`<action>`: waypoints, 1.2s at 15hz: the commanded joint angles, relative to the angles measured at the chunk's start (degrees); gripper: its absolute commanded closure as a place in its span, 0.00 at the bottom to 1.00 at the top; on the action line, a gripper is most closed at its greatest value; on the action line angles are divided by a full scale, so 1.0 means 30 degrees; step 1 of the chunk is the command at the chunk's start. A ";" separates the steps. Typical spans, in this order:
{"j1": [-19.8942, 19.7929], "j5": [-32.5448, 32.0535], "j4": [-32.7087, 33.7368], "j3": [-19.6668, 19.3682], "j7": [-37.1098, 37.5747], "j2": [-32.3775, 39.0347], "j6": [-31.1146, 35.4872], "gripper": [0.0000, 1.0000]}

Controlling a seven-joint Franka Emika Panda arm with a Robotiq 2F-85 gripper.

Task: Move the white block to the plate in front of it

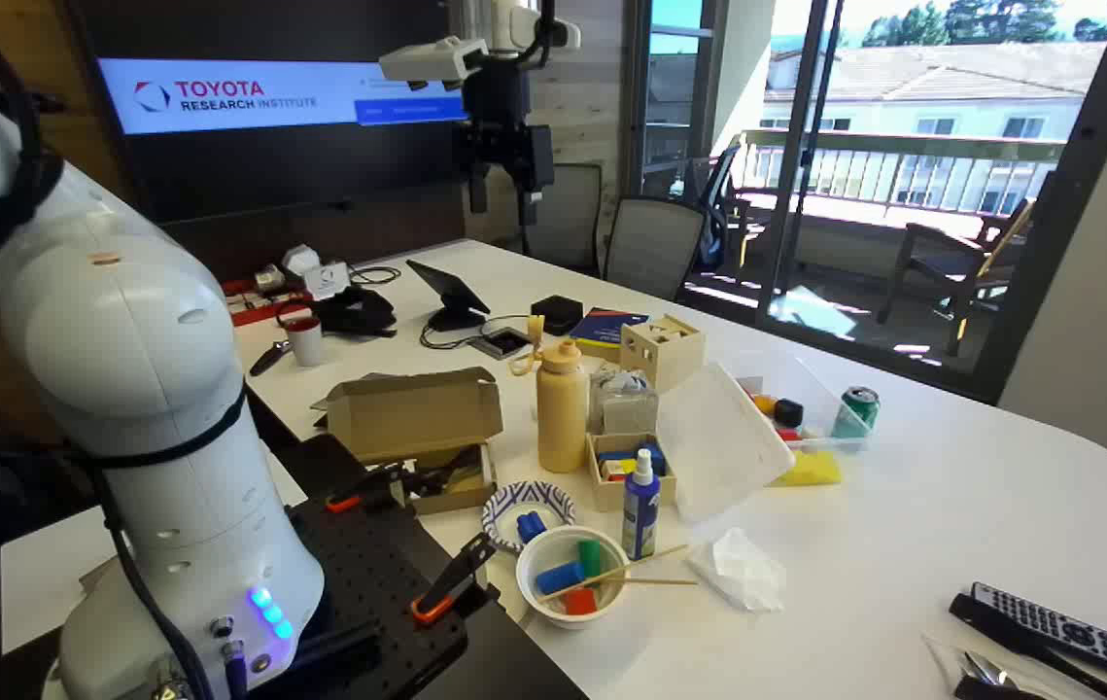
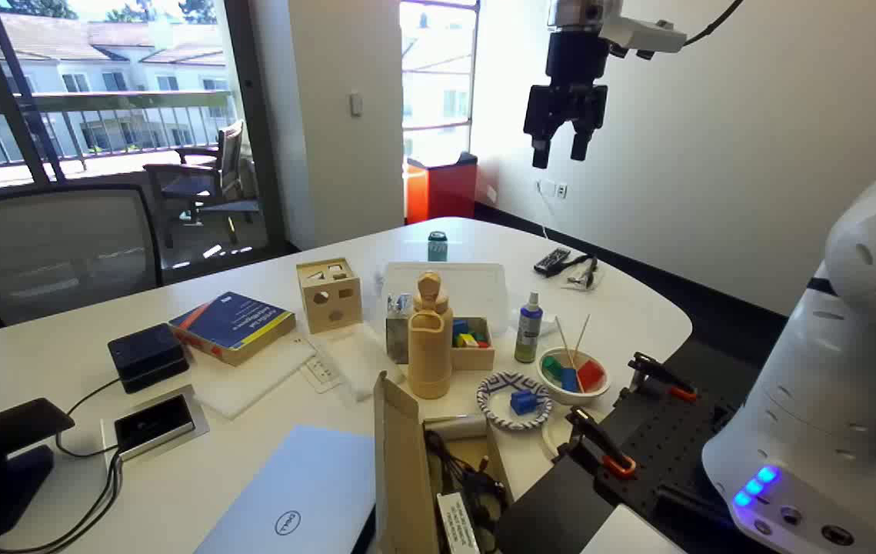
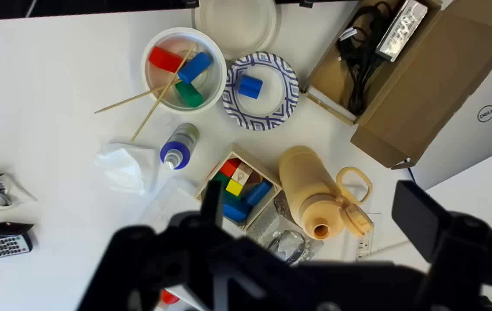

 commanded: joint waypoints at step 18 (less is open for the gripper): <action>-0.0230 0.0369 0.0727 -0.0606 0.0302 0.4272 0.2728 0.00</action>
